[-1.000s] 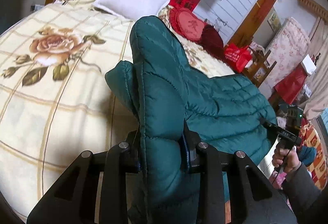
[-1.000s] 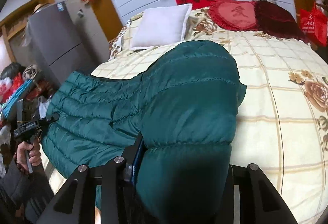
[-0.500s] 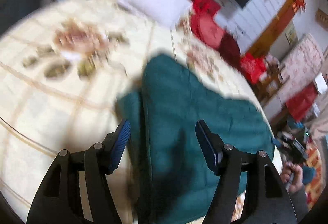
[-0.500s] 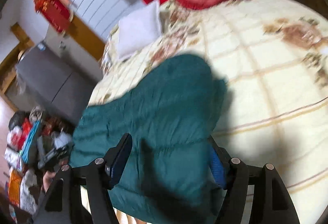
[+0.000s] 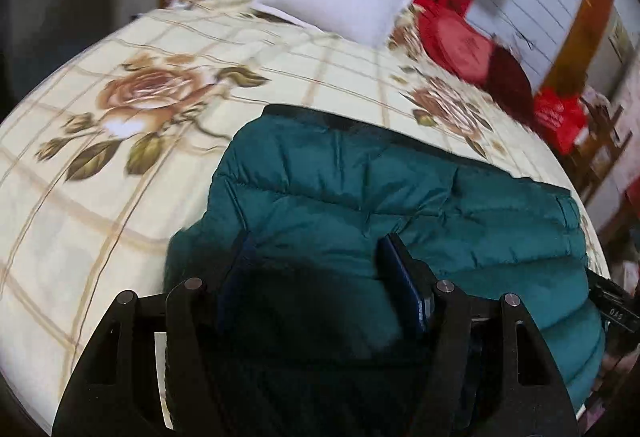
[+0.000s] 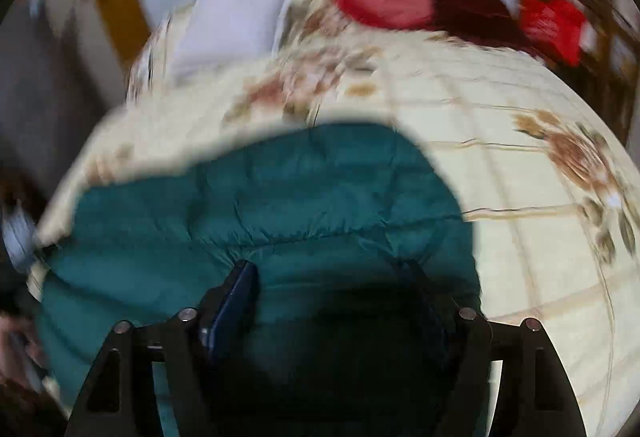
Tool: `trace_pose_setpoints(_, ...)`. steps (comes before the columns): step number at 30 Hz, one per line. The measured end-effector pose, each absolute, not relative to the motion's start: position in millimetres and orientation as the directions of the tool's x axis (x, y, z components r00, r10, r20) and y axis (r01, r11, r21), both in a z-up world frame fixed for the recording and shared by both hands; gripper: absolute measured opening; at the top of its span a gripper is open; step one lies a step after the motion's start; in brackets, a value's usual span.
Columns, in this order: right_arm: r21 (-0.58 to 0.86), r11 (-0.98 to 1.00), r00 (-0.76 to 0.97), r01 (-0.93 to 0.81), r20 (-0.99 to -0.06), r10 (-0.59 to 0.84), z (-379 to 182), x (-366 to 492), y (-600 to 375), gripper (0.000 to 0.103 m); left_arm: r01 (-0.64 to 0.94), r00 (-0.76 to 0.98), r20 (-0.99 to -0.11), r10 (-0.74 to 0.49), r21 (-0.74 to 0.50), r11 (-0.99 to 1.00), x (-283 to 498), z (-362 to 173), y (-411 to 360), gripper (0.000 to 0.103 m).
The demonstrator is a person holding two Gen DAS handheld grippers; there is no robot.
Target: Fold large clothes
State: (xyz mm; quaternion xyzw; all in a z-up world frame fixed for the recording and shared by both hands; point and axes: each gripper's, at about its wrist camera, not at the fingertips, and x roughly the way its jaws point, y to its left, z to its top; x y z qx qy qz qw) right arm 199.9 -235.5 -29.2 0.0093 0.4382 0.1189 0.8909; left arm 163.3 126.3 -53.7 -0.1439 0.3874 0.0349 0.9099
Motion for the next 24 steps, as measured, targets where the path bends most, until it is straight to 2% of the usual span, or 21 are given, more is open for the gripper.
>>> trace_pose_setpoints(2,0.129,0.967,0.572,-0.219,-0.786,0.235,-34,206,-235,0.081,-0.179,0.693,-0.720,-0.029,-0.212,0.961,159,-54,126,0.066)
trace_pose_setpoints(5,0.153,0.955,0.519,-0.254,-0.812,0.268,-21,210,-243,0.081,-0.131,0.680,-0.726,-0.100,-0.255,0.958,153,-37,136,0.066)
trace_pose_setpoints(8,0.213,0.946,0.616,-0.244,-0.719,0.321,19,193,-287,0.082,-0.019,0.706,-0.668,-0.236,-0.351,0.936,137,-13,164,0.067)
trace_pose_setpoints(10,0.252,0.942,0.658,-0.223,-0.674,0.336,29,181,-320,0.103,0.025,0.700,-0.649,-0.297,-0.394,0.919,129,-8,176,0.079)
trace_pose_setpoints(11,0.275,0.932,0.649,-0.238,-0.668,0.363,27,178,-329,0.103,0.045,0.694,-0.638,-0.334,-0.423,0.905,128,-9,181,0.085)
trace_pose_setpoints(14,0.309,0.915,0.594,-0.260,-0.696,0.404,3,178,-340,0.103,0.091,0.625,-0.631,-0.459,-0.525,0.846,131,-30,189,0.085)
trace_pose_setpoints(16,0.328,0.910,0.548,-0.256,-0.726,0.416,-19,183,-340,0.103,0.083,0.606,-0.654,-0.453,-0.515,0.853,131,-45,188,0.085)
trace_pose_setpoints(17,0.293,0.929,0.545,-0.227,-0.752,0.371,-31,186,-341,0.103,0.082,0.599,-0.665,-0.446,-0.503,0.860,131,-50,186,0.086)
trace_pose_setpoints(19,0.363,0.909,0.543,-0.203,-0.731,0.413,-48,190,-351,0.103,0.096,0.590,-0.668,-0.453,-0.499,0.861,130,-62,184,0.088)
trace_pose_setpoints(21,0.463,0.869,0.516,-0.175,-0.708,0.481,-60,197,-357,0.103,0.102,0.592,-0.680,-0.431,-0.468,0.878,131,-67,184,0.099)
trace_pose_setpoints(24,0.545,0.814,0.497,-0.204,-0.659,0.565,-67,204,-360,0.103,0.102,0.561,-0.684,-0.466,-0.502,0.859,139,-77,191,0.103)
